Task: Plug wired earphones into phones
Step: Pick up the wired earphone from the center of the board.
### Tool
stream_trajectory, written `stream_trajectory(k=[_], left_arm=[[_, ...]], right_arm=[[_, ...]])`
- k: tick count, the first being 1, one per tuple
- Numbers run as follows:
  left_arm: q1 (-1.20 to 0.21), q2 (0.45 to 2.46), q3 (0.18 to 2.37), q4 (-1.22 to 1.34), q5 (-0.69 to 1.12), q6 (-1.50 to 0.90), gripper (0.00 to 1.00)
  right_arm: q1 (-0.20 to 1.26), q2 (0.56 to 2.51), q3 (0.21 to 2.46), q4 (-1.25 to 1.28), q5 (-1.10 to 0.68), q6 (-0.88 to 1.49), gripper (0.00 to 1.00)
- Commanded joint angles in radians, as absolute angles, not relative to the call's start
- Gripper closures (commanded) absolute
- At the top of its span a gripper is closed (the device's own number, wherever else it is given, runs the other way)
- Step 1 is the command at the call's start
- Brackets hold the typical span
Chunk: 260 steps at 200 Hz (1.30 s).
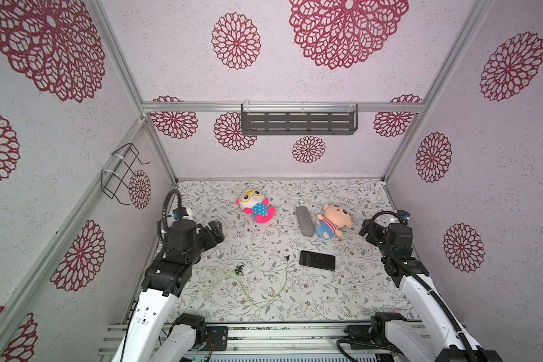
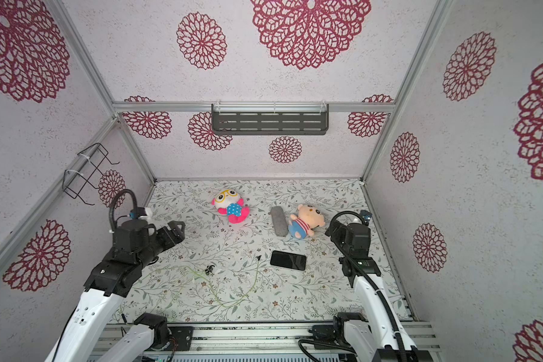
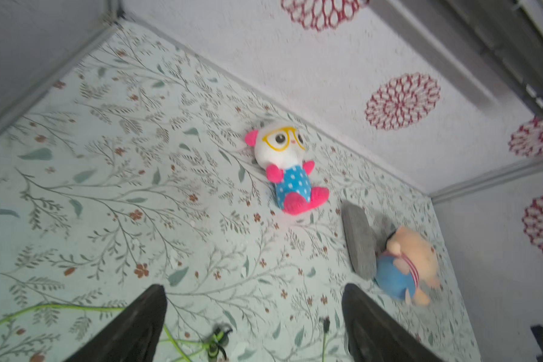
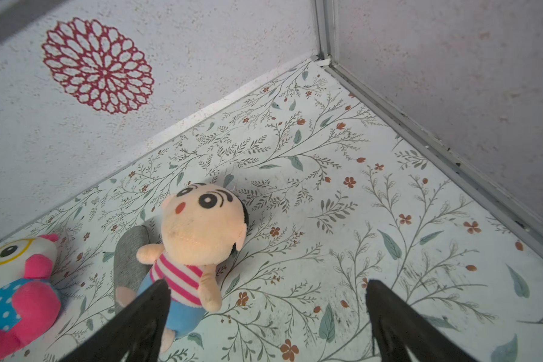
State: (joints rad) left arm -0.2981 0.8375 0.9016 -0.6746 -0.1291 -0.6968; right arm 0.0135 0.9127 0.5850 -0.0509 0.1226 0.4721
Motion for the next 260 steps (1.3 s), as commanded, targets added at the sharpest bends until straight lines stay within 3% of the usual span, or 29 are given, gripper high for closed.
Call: stream_trajectory(k=[1, 48, 77, 96, 112, 131, 171, 209, 260], left_arm=[[-0.453, 0.931, 0.946, -0.785, -0.277, -0.795, 0.13], [-0.779, 1.318, 1.14, -0.86, -0.444, -0.98, 0.23], [-0.889, 1.626, 1.385, -1.005, -0.448, -0.956, 0.37], [-0.931, 1.755, 1.477, -1.001, -0.417, -0.923, 0.39], [-0.931, 1.837, 1.496, -0.957, -0.354, -0.93, 0.51], [-0.941, 1.908, 1.53, -0.906, -0.285, -0.951, 0.52], [-0.979, 2.038, 1.596, -0.932, -0.313, -1.024, 0.56], [-0.979, 2.072, 1.55, -0.893, -0.269, -1.025, 0.66], [-0.965, 2.047, 1.469, -0.829, -0.244, -1.025, 0.71]], right_arm=[[0.011, 0.907, 0.628, -0.135, 0.075, 0.478, 0.01], [0.012, 0.895, 0.63, -0.235, 0.121, 0.474, 0.01], [0.011, 0.865, 0.606, -0.294, 0.188, 0.48, 0.01], [0.011, 0.833, 0.572, -0.309, 0.207, 0.516, 0.01], [0.01, 0.803, 0.542, -0.307, 0.199, 0.543, 0.01], [0.011, 0.78, 0.509, -0.288, 0.171, 0.568, 0.01], [0.01, 0.783, 0.482, -0.261, 0.179, 0.578, 0.01], [0.011, 0.813, 0.472, -0.242, 0.163, 0.568, 0.01], [0.011, 0.812, 0.453, -0.227, 0.136, 0.565, 0.01]])
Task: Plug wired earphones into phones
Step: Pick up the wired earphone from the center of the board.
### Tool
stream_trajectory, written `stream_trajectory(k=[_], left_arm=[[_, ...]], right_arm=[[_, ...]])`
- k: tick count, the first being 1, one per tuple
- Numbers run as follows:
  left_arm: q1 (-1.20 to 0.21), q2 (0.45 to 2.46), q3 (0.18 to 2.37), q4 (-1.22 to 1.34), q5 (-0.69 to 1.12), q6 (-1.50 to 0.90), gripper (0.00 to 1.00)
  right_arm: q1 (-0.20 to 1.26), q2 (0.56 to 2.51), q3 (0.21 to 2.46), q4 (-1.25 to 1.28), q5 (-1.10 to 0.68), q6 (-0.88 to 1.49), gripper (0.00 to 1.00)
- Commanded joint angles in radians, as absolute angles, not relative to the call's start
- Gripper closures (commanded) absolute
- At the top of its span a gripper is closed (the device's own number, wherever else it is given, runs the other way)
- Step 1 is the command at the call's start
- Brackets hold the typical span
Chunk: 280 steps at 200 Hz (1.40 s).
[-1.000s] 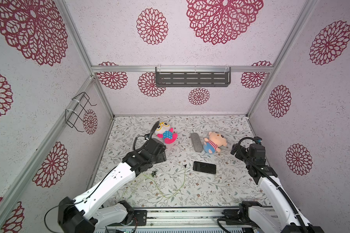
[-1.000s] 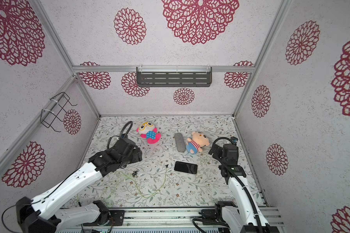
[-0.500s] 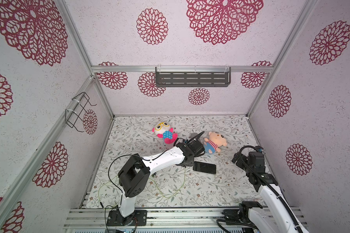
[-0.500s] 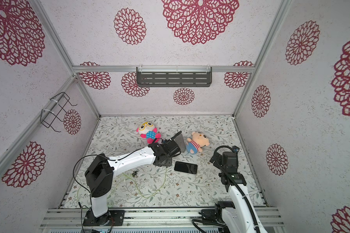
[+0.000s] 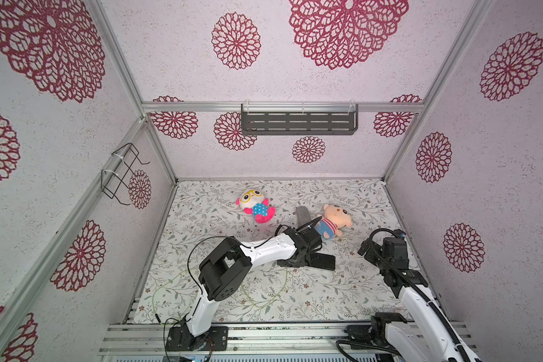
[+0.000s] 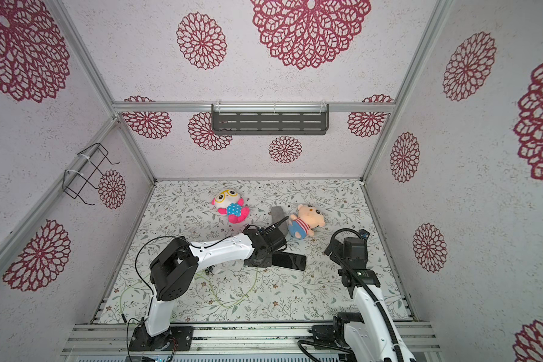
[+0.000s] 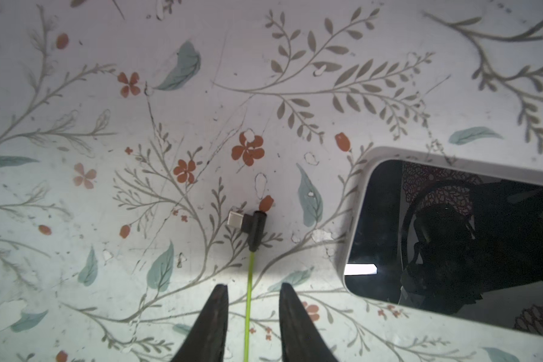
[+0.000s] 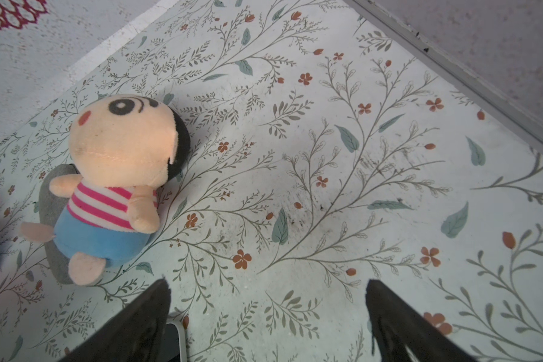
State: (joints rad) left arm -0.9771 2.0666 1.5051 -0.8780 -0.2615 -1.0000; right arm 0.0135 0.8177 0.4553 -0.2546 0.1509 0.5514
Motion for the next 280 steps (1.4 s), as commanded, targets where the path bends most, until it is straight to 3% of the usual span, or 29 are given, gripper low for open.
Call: stream_trajectory(k=[1, 95, 133, 234, 280], left_arm=[[-0.965, 2.047, 1.467, -0.826, -0.242, -1.025, 0.71], [-0.951, 2.052, 1.401, -0.757, -0.21, -1.027, 0.81], [-0.946, 2.028, 1.339, -0.721, -0.196, -1.037, 0.94], [-0.943, 1.989, 1.385, -0.781, -0.237, -0.97, 1.0], [-0.871, 1.787, 1.308, -0.629, -0.065, -0.797, 1.0]], right_arm=[[0.011, 0.811, 0.453, -0.227, 0.136, 0.564, 0.01], [0.011, 0.781, 0.442, -0.225, 0.103, 0.581, 0.01], [0.011, 0.762, 0.433, -0.189, 0.025, 0.572, 0.01], [0.019, 0.765, 0.464, -0.126, -0.074, 0.503, 0.01], [0.072, 0.772, 0.502, 0.005, -0.129, 0.45, 0.01]])
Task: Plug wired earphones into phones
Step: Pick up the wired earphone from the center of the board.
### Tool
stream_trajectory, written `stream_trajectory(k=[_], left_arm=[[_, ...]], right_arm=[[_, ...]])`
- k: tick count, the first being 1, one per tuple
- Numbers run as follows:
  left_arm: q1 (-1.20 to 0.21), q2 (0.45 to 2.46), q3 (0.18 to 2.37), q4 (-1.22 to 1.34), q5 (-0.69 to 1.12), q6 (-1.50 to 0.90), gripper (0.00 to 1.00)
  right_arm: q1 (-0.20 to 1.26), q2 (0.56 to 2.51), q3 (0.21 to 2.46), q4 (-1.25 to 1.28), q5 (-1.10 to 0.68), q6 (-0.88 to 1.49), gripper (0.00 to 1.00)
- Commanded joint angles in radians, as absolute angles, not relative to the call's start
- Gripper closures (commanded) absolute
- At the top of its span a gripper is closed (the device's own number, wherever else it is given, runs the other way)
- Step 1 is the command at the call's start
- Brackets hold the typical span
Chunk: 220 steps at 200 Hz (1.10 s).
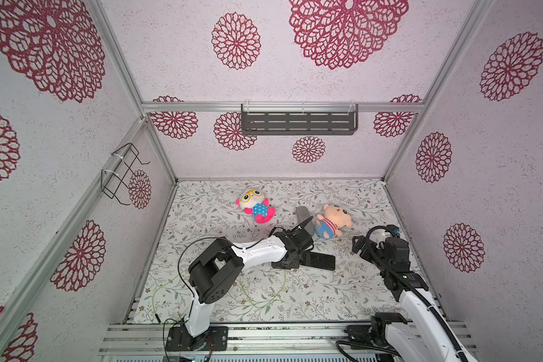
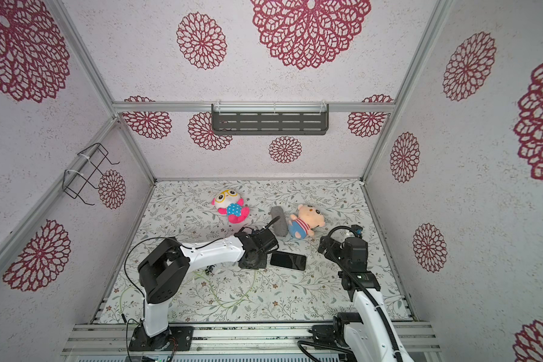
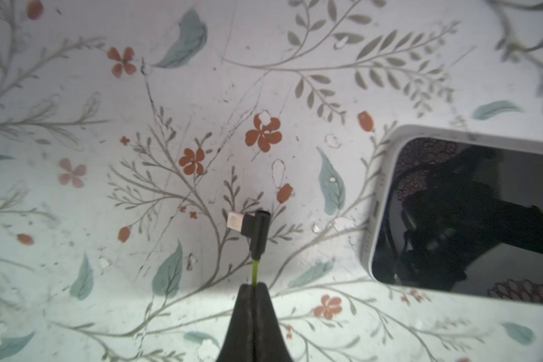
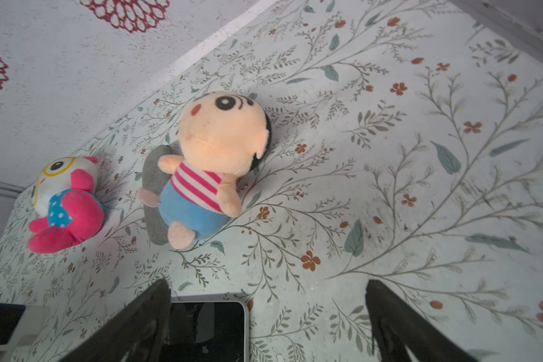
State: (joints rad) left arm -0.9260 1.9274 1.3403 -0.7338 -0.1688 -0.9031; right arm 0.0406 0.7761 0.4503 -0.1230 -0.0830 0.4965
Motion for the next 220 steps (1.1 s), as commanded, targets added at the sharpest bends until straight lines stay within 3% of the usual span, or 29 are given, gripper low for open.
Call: stream_trajectory(k=[1, 44, 66, 84, 110, 140, 182, 220], left_arm=[[-0.868, 1.782, 1.305, -0.626, -0.06, -0.793, 1.0], [-0.748, 1.57, 1.218, -0.532, 0.146, -0.556, 1.0], [-0.694, 1.501, 1.242, -0.589, 0.239, -0.414, 1.0], [-0.665, 1.454, 1.266, -0.626, 0.314, -0.313, 1.0], [-0.662, 1.391, 1.277, -0.632, 0.384, -0.17, 1.0], [-0.661, 1.306, 1.237, -0.588, 0.44, -0.022, 1.0], [-0.662, 1.215, 1.179, -0.564, 0.406, 0.123, 1.0], [-0.671, 1.179, 1.16, -0.605, 0.443, 0.233, 1.0]], right_arm=[[0.074, 0.773, 0.503, 0.01, -0.128, 0.451, 0.01], [0.154, 0.763, 0.459, 0.362, -0.134, 0.375, 0.01], [0.169, 0.749, 0.394, 0.651, -0.271, 0.231, 0.01], [0.188, 0.751, 0.4, 0.736, -0.475, 0.066, 0.01], [0.261, 0.787, 0.483, 0.592, -0.782, -0.264, 0.01], [0.35, 0.875, 0.612, 0.372, -0.97, -0.505, 0.01], [0.442, 0.954, 0.698, 0.214, -0.963, -0.781, 0.08], [0.489, 0.994, 0.755, 0.177, -0.951, -0.903, 0.24]])
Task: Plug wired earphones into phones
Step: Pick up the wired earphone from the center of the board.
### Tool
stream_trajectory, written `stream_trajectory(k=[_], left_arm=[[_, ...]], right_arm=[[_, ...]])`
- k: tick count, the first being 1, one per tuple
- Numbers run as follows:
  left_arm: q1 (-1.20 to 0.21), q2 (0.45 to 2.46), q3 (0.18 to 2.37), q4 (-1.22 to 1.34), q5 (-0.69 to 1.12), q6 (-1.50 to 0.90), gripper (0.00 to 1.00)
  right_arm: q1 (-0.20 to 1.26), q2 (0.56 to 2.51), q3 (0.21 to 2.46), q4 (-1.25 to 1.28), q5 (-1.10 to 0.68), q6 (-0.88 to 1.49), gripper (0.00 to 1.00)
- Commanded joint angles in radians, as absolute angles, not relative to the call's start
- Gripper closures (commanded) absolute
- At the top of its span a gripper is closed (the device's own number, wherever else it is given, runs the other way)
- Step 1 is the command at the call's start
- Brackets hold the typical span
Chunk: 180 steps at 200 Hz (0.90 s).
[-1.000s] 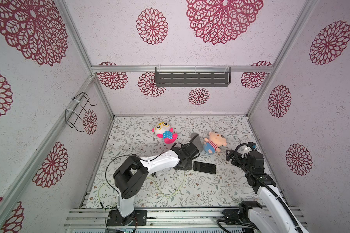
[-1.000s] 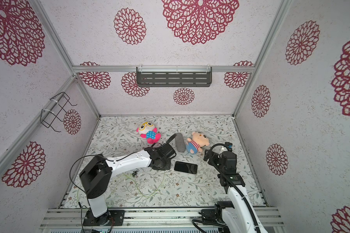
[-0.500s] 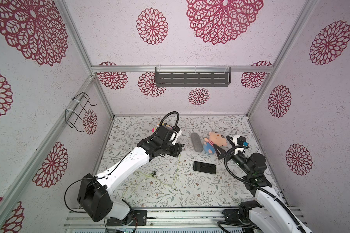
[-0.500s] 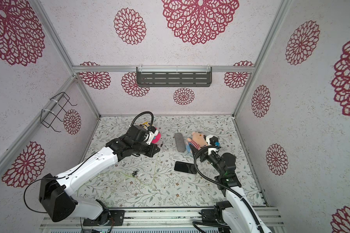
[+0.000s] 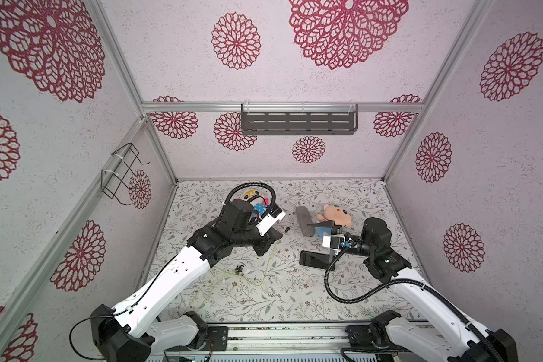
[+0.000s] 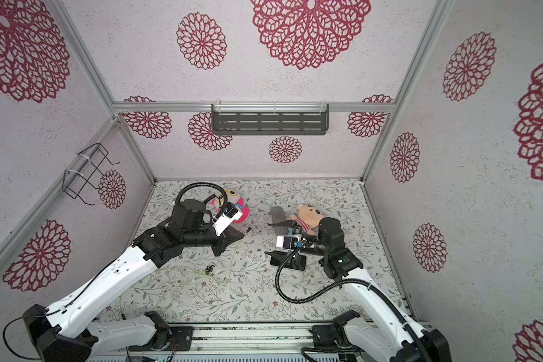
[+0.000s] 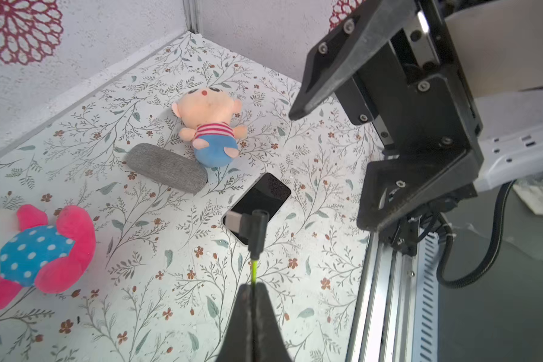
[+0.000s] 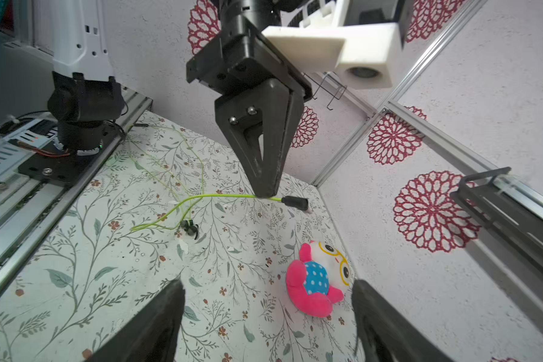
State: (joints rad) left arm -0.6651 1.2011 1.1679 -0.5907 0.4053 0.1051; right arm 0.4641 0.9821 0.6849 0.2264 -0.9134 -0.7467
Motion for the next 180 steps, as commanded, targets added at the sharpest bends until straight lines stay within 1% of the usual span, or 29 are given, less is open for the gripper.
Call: stream_trajectory(k=[1, 11, 44, 86, 112, 139, 173, 180], left_arm=[[-0.672, 1.178, 1.16, -0.605, 0.443, 0.235, 1.0], [-0.68, 1.171, 1.16, -0.612, 0.455, 0.247, 1.0], [-0.704, 1.155, 1.155, -0.618, 0.488, 0.269, 1.0], [-0.734, 1.156, 1.163, -0.631, 0.481, 0.278, 1.0], [-0.747, 1.16, 1.173, -0.64, 0.463, 0.283, 1.0], [-0.755, 1.162, 1.176, -0.638, 0.457, 0.284, 1.0], [-0.763, 1.164, 1.178, -0.64, 0.442, 0.283, 1.0], [-0.764, 1.164, 1.178, -0.64, 0.439, 0.283, 1.0]], right_arm=[[0.49, 0.996, 0.758, 0.175, -0.951, -0.907, 0.24], [0.503, 1.008, 0.781, 0.143, -0.948, -0.95, 0.29], [0.535, 1.048, 0.836, 0.111, -0.938, -1.021, 0.37], [0.555, 1.103, 0.907, 0.013, -0.934, -1.11, 0.48], [0.564, 1.119, 0.926, -0.004, -0.939, -1.126, 0.54], [0.571, 1.132, 0.945, -0.043, -0.94, -1.152, 0.65], [0.575, 1.139, 0.958, -0.072, -0.936, -1.174, 0.81], [0.577, 1.138, 0.957, -0.074, -0.936, -1.173, 0.83]])
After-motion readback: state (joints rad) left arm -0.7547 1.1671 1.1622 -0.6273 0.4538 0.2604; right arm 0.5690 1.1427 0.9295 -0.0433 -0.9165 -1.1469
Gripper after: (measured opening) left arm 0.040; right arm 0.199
